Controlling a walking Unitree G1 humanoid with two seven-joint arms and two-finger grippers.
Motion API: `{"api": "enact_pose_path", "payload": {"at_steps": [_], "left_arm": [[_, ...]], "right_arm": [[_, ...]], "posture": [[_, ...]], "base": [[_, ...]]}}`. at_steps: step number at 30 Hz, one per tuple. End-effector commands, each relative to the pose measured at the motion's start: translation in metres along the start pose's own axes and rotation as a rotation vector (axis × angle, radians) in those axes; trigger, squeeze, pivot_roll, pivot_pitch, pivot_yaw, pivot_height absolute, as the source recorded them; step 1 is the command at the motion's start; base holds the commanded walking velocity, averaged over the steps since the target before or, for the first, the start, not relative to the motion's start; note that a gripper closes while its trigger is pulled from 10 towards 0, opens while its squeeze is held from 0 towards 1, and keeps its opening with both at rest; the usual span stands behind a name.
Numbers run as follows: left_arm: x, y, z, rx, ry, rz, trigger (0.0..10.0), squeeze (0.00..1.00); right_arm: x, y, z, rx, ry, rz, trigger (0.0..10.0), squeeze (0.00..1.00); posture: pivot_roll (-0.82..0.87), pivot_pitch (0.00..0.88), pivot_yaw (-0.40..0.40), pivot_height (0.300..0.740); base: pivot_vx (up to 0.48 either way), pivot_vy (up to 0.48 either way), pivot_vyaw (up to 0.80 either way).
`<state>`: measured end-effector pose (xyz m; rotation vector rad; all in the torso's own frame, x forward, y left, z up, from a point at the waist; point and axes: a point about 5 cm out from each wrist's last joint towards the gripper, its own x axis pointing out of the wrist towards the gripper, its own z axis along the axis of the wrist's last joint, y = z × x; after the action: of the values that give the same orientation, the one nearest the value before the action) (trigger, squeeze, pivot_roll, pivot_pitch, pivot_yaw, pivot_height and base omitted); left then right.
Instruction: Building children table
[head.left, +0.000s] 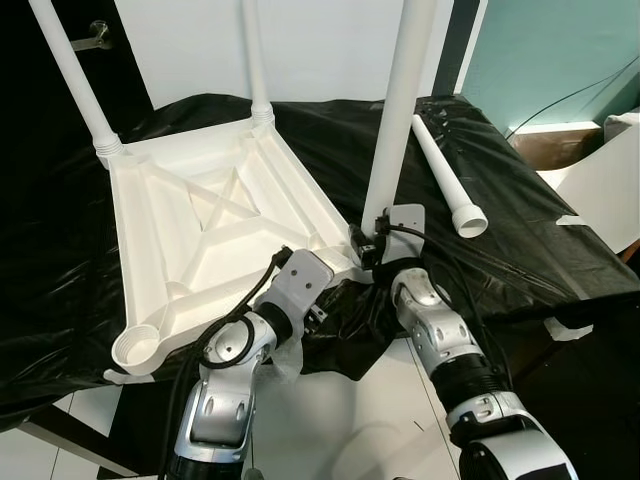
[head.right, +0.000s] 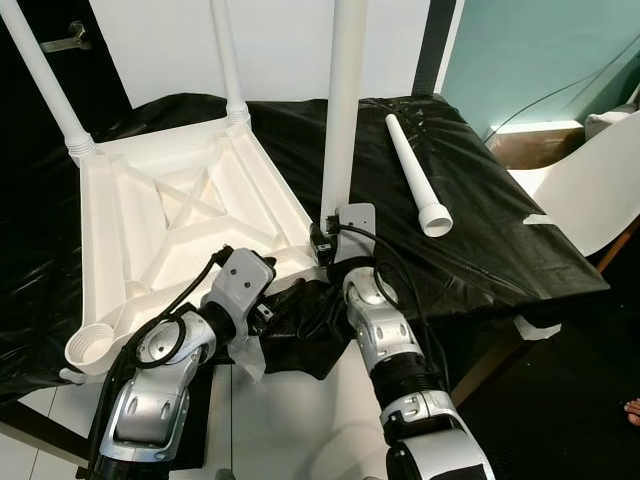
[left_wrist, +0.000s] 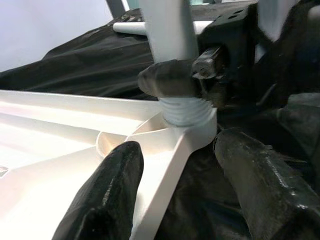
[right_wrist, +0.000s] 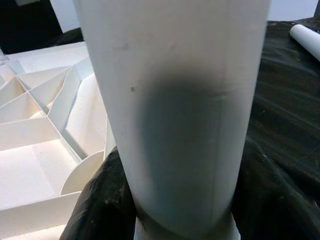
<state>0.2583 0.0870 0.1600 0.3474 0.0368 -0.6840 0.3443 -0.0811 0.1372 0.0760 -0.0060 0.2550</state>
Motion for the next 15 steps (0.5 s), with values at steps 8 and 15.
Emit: {"api": "enact_pose_path", "payload": {"at_steps": [8, 15], "left_arm": [[-0.002, 0.011, -0.003, -0.009, 0.015, 0.200, 10.0, 0.00], [-0.004, 0.013, -0.006, -0.001, 0.023, 0.207, 10.0, 0.00]], "right_arm": [[-0.011, -0.015, -0.013, 0.058, 0.044, 0.047, 10.0, 1.00], [-0.014, -0.029, -0.007, 0.001, 0.014, 0.244, 10.0, 1.00]], "posture": [[0.04, 0.000, -0.005, 0.740], [0.05, 0.000, -0.007, 0.740]], "base": [[0.000, 0.000, 0.00], [0.000, 0.000, 0.00]]}}
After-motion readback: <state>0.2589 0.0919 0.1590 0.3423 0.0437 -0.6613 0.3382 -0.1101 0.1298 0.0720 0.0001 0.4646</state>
